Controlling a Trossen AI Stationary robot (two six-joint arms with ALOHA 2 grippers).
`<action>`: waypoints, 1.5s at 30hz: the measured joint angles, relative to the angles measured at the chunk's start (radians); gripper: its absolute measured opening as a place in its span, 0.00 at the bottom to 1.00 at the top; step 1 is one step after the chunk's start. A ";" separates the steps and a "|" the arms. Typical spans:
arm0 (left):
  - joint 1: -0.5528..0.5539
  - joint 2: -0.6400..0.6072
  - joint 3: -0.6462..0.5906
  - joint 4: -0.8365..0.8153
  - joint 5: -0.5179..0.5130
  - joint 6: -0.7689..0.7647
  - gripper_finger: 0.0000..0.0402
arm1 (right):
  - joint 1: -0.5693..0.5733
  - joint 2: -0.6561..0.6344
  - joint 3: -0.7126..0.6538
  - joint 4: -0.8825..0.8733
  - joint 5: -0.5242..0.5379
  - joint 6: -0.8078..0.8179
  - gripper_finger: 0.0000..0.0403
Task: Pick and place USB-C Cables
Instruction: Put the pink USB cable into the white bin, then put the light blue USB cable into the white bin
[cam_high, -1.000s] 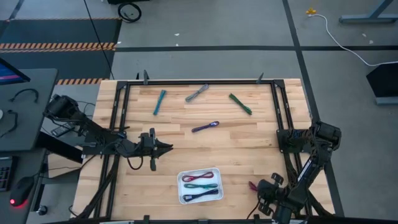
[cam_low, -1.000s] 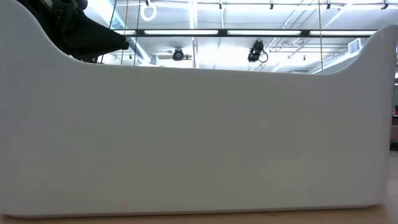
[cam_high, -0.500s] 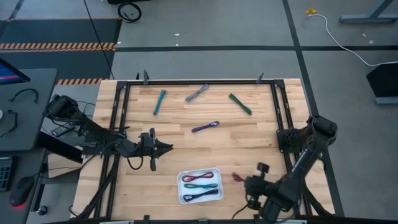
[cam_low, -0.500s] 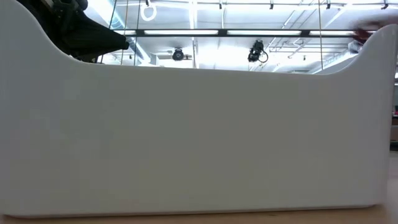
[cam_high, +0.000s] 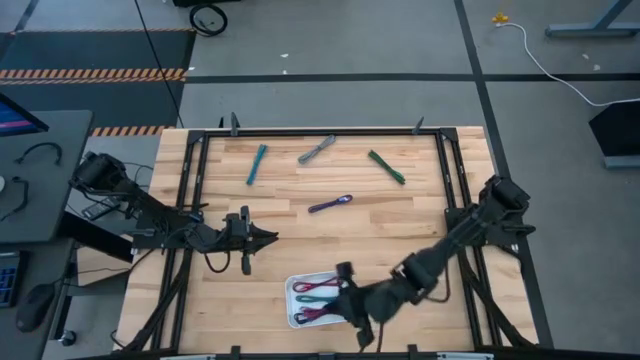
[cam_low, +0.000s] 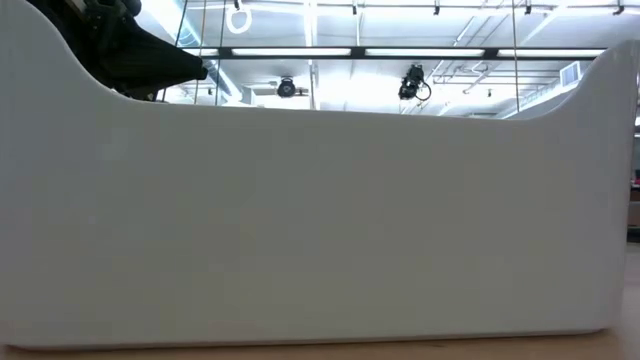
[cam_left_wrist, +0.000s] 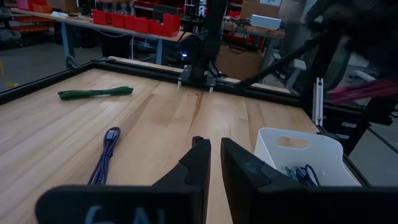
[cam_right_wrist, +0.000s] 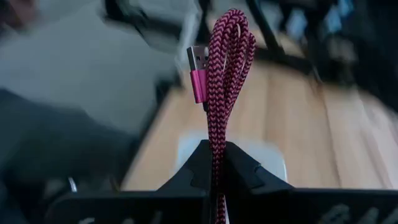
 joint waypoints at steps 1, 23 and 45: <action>0.000 0.000 0.000 0.000 0.000 0.000 0.11 | -0.018 -0.001 -0.015 0.071 -0.045 -0.036 0.05; 0.003 0.000 0.001 0.001 -0.001 0.000 0.09 | -0.158 0.153 -0.265 0.394 -0.263 0.009 0.09; 0.003 0.000 0.000 -0.009 0.010 -0.003 0.10 | -0.019 -0.135 -0.265 0.112 0.045 0.091 0.41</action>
